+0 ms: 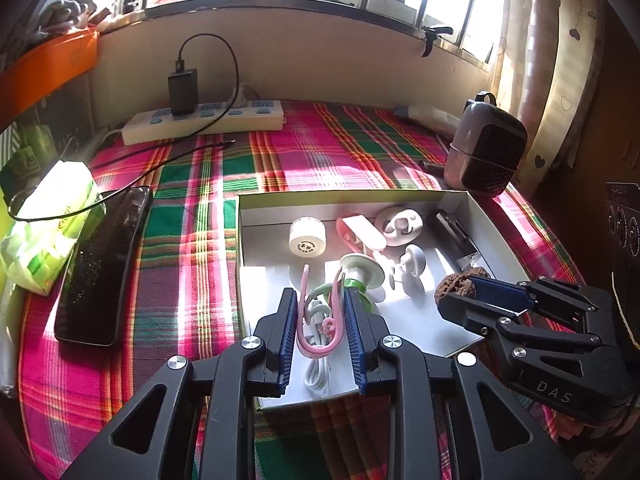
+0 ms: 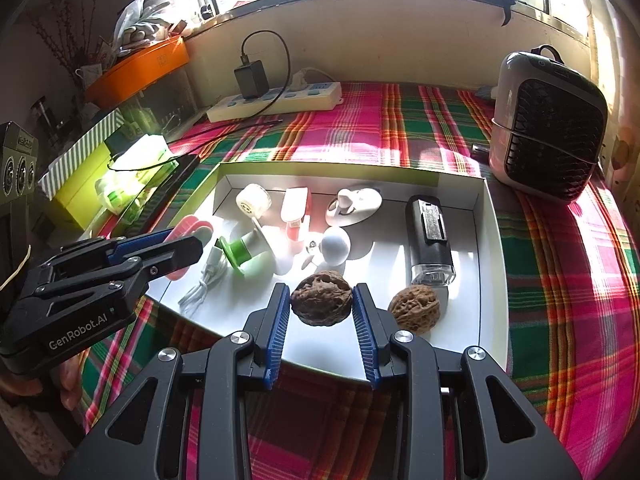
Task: Organize objects
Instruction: 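Lower the walnut and pink hook into the box and open both grippers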
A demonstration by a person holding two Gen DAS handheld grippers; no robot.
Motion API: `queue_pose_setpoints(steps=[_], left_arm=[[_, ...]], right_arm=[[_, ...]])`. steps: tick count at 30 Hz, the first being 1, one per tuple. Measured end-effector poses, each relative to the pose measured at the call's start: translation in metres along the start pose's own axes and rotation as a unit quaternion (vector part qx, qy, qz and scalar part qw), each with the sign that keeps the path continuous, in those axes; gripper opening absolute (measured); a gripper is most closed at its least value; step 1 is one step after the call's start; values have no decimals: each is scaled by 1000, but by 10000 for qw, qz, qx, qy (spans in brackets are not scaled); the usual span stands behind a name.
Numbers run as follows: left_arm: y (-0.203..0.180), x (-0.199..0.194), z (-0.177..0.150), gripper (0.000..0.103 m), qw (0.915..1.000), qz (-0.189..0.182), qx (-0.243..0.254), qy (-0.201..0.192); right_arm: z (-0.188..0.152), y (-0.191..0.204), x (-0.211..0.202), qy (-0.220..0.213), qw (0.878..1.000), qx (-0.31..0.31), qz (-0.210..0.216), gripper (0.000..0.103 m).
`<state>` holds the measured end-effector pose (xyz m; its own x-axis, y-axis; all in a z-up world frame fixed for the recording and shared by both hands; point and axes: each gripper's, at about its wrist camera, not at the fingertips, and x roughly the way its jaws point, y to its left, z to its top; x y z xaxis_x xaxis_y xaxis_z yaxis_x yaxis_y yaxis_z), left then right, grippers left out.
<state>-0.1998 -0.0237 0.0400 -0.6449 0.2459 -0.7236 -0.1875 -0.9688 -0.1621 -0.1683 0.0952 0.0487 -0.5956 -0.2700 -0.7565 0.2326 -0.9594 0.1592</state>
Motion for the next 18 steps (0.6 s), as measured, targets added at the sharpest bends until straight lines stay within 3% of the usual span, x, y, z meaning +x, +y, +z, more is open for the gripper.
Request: queue_pose_setpoints(steps=[18], left_arm=[[4, 30, 17, 22, 9997, 153, 73, 191]], right_arm=[[3, 0, 15, 135, 9999, -77, -19, 34]])
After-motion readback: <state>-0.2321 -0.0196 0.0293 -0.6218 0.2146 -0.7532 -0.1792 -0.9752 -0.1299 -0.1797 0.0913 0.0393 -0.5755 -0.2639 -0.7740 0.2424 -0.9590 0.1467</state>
